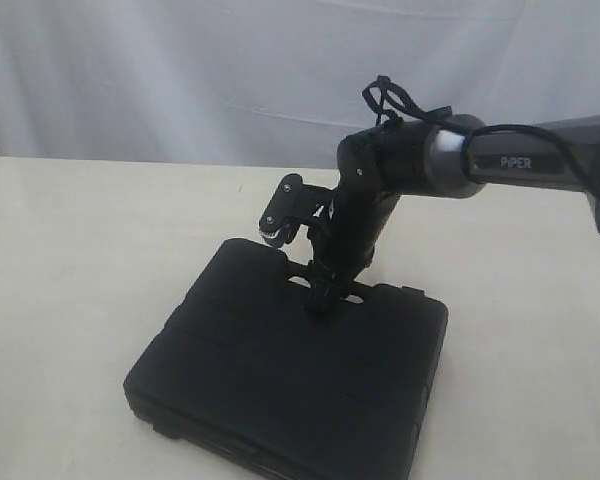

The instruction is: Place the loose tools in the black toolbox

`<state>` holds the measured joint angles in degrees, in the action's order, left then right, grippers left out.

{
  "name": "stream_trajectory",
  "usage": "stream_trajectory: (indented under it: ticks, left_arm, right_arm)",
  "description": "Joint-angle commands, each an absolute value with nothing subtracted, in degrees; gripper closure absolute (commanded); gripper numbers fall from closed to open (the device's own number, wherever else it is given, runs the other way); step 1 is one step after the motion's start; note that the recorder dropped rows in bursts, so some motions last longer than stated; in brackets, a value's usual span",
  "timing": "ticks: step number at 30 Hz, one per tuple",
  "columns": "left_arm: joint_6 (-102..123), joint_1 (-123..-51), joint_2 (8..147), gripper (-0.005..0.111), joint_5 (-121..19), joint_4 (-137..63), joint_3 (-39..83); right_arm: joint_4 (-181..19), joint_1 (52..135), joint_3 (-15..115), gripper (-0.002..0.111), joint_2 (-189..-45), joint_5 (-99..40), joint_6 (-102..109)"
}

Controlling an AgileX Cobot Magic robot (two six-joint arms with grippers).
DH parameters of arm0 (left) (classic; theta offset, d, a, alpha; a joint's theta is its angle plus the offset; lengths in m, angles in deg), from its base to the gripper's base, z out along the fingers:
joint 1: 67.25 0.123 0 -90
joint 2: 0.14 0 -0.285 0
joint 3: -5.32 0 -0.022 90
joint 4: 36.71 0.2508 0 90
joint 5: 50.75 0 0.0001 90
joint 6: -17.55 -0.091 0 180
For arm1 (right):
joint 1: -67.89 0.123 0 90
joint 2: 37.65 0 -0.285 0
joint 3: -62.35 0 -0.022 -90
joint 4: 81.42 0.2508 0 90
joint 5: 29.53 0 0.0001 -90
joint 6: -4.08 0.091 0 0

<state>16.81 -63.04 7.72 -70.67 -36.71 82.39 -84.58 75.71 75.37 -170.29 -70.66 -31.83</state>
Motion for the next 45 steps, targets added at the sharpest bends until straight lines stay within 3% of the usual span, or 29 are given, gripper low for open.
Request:
stream_trajectory:
  ticks: [1, 16, 45]
  left_arm:
    - [17.1, -63.3, 7.6, 0.107, -70.4, -36.7, 82.5]
    - [17.1, -63.3, 7.6, 0.107, -70.4, -36.7, 82.5]
    - [17.1, -63.3, 7.6, 0.107, -70.4, -36.7, 82.5]
  right_arm:
    - [-79.6, 76.0, 78.8, 0.056, -171.6, -80.5, -32.0]
    - [-68.4, 70.1, 82.3, 0.056, -171.6, -87.4, -34.3]
    - [-70.0, 70.0, 86.4, 0.056, -171.7, -89.7, -33.2]
